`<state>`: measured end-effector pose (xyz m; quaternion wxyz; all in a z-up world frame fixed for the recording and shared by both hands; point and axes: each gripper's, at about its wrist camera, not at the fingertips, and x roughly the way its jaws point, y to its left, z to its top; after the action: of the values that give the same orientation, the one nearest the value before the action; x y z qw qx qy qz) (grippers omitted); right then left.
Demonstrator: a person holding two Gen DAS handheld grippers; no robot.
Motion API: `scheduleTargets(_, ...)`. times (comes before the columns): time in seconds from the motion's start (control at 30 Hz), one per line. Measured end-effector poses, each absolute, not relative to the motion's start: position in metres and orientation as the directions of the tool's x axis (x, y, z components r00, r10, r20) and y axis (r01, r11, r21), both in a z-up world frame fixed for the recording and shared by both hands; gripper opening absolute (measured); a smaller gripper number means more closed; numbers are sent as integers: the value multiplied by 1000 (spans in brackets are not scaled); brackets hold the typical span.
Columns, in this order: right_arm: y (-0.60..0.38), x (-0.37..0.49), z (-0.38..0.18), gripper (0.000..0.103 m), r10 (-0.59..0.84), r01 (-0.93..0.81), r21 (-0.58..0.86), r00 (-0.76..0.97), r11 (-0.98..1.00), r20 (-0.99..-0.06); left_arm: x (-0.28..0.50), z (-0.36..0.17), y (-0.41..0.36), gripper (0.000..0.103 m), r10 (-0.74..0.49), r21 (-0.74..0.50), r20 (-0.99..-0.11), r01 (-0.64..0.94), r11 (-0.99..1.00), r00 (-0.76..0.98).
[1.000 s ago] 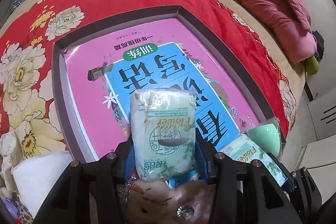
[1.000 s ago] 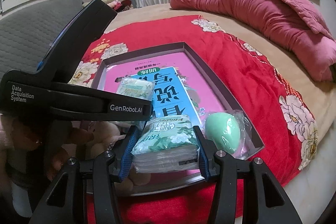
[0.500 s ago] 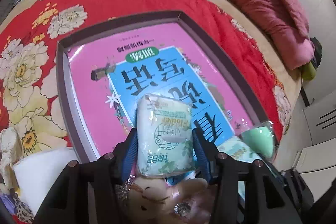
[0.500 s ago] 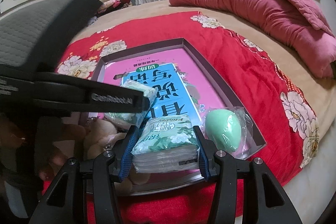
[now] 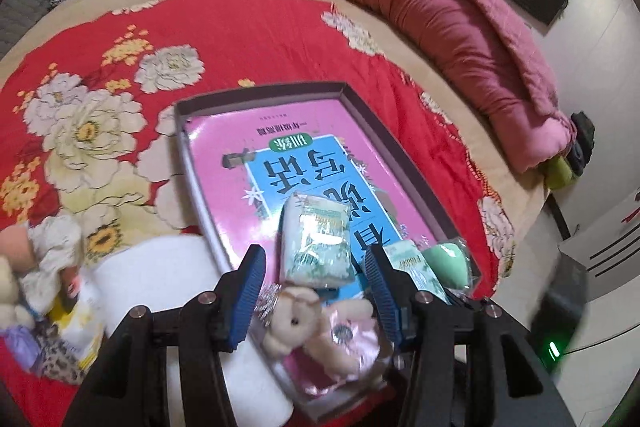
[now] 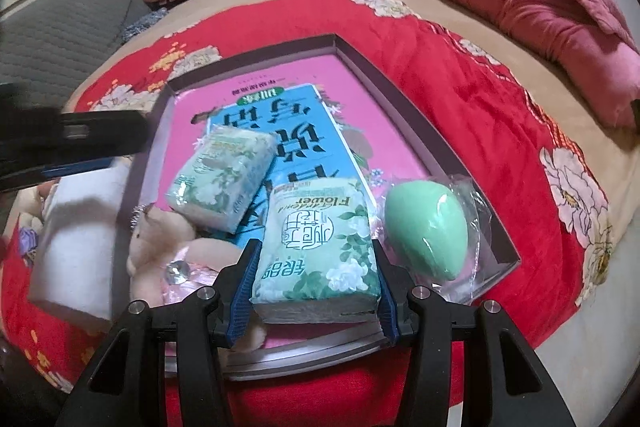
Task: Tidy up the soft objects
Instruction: 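Open the left tool to release the white pack while the right tool releases the green pack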
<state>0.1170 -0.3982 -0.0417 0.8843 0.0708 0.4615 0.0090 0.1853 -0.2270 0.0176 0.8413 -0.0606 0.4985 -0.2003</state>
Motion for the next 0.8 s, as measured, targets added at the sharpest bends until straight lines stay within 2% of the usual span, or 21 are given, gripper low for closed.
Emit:
scheduleTargets(0.4,-393,120,-45,54,35,58,81,554,995,-832,123,40,-172,52,-348,-257,-772,241,936,532)
scheduleTargets(0.63,-389,120,-45,63,23,52,62,554,997,-832,103,30,-141,52,-333,-275,-775,188,943,537)
scheduleTargets(0.8,-388,117,-41,65,15,53,55,574,997,-819,94,29,-134,52,-331,-271,-773,190,944,542)
